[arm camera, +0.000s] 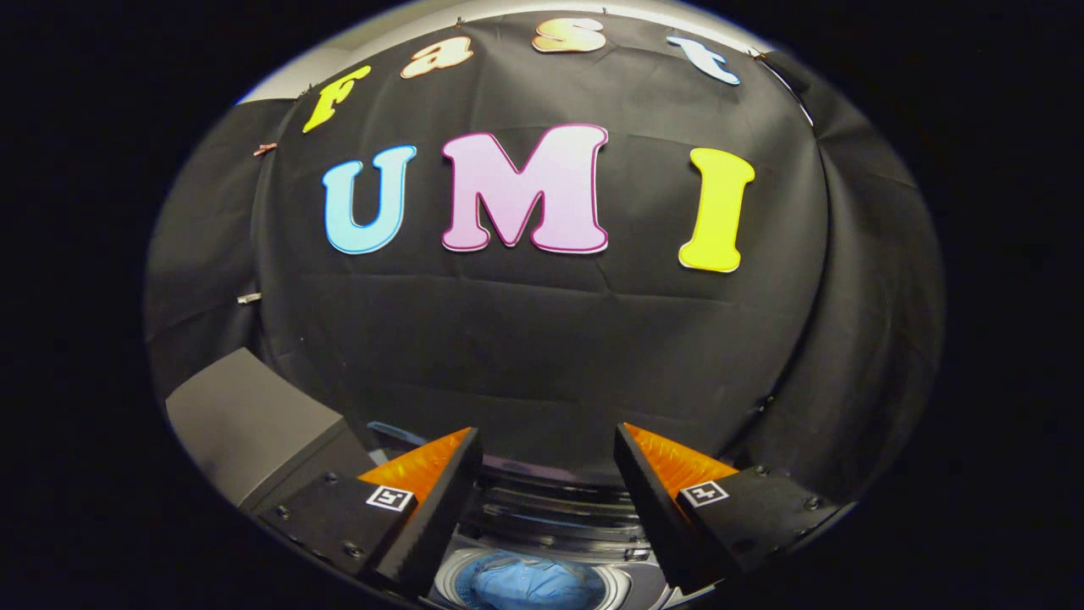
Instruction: Put the clothes into the washing machine and then close the washing machine lid.
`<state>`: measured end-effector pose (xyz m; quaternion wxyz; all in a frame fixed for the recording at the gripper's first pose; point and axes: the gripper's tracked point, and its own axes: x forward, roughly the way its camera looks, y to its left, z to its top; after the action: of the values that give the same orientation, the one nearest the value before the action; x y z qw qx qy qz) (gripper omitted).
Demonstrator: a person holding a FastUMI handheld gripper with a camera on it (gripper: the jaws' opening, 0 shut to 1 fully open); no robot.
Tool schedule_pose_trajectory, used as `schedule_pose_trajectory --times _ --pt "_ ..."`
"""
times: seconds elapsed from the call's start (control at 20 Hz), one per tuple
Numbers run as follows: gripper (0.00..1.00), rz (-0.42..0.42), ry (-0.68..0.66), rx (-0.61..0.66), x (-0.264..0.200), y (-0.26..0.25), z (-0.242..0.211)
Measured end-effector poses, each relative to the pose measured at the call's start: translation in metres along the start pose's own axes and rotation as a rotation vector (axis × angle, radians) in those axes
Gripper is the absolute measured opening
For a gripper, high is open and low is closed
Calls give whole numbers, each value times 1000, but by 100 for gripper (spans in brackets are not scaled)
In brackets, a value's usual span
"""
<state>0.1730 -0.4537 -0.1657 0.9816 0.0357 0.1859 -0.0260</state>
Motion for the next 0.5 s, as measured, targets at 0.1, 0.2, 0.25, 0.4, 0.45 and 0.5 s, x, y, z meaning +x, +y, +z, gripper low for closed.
schedule_pose_trajectory --times 0.1,0.2,0.25,0.4,0.45,0.5 --pt "98 -32 75 -2 20 -9 -18" --pt "98 -26 107 77 31 -15 -25" --pt "98 -20 143 115 30 -12 -31" --pt "100 -17 152 129 30 -11 -32" --pt "100 -20 144 130 30 -14 -30" --pt "100 -19 146 132 30 -13 -31"
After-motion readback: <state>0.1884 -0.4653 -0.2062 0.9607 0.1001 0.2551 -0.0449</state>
